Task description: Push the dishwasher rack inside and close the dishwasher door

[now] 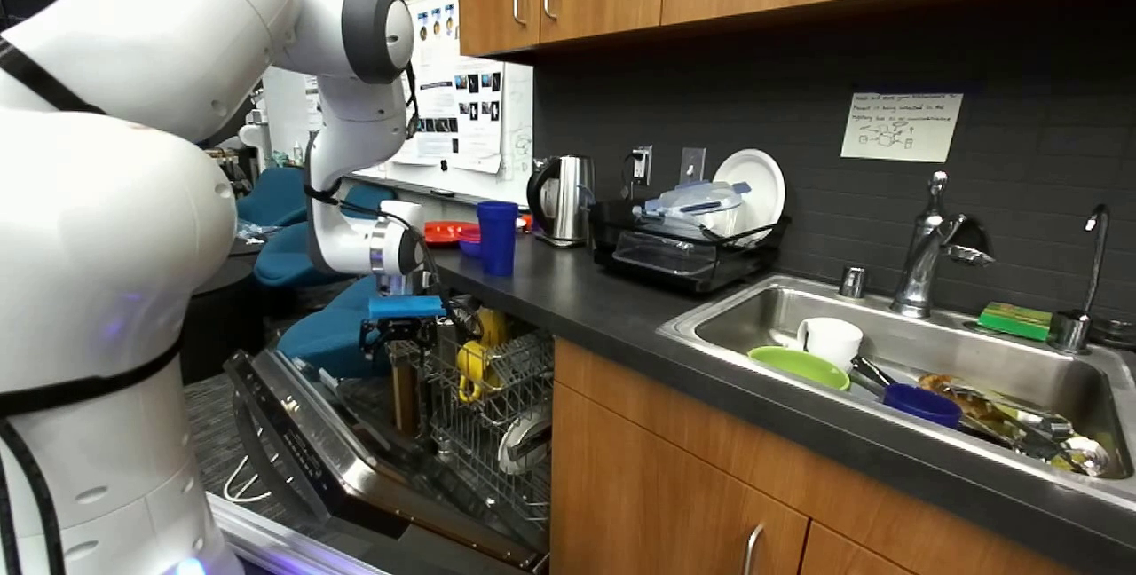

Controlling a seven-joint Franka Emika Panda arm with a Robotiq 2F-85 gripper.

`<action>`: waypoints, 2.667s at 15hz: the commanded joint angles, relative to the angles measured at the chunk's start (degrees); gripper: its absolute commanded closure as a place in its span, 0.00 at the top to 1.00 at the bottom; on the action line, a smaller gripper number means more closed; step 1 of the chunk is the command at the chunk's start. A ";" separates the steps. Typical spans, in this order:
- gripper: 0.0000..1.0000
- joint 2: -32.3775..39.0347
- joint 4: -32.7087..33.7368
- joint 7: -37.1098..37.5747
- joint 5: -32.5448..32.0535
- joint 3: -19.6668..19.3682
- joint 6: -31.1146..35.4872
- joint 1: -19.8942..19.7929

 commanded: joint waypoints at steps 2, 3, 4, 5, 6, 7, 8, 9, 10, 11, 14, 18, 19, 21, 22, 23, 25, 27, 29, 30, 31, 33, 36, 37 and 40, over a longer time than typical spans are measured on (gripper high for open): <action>1.00 1.26 0.78 -0.30 -2.38 -1.60 2.51 0.78; 1.00 1.50 1.07 -0.18 -2.53 -1.78 2.75 0.79; 1.00 1.75 1.54 -0.19 -2.58 -1.94 2.80 0.72; 1.00 1.85 1.83 -0.09 -2.54 -2.08 2.81 0.72; 1.00 1.98 2.30 -0.05 -2.54 -2.27 2.79 0.72; 1.00 2.05 2.72 -0.05 -2.48 -2.34 2.68 0.70; 1.00 2.19 3.21 -0.08 -2.48 -2.45 2.60 0.69; 1.00 2.32 3.66 -0.09 -2.44 -2.52 2.52 0.67; 1.00 2.50 4.12 -0.12 -2.41 -2.57 2.44 0.65; 1.00 2.64 4.54 -0.15 -2.35 -2.57 2.34 0.61; 1.00 3.28 5.88 -0.35 -2.14 -2.50 2.05 0.36; 1.00 4.86 8.55 -0.82 -1.35 -2.07 1.39 -0.69; 1.00 5.27 9.25 -0.77 -1.37 -2.21 1.41 -0.76; 1.00 5.90 10.06 -0.37 -2.15 -3.06 2.08 -0.03; 1.00 5.97 9.97 -0.48 -2.90 -3.70 2.43 0.44; 1.00 6.20 10.15 -0.75 -3.76 -4.29 2.56 0.91; 1.00 6.41 10.21 -0.96 -6.89 -6.33 2.81 2.45; 1.00 6.57 10.26 -0.91 -11.00 -8.98 3.06 4.37; 1.00 7.01 10.55 0.25 -14.94 -11.87 3.92 6.43; 1.00 7.28 10.60 1.38 -16.34 -13.01 4.47 7.31; 1.00 7.49 10.52 2.51 -17.70 -14.06 5.17 8.25; 1.00 7.94 10.31 4.61 -19.62 -15.73 6.37 9.65; 1.00 8.56 10.29 6.86 -21.34 -17.59 7.92 11.25; 1.00 8.74 10.36 7.54 -21.80 -18.18 8.35 11.72; 1.00 8.79 10.61 9.23 -22.33 -19.48 9.67 12.69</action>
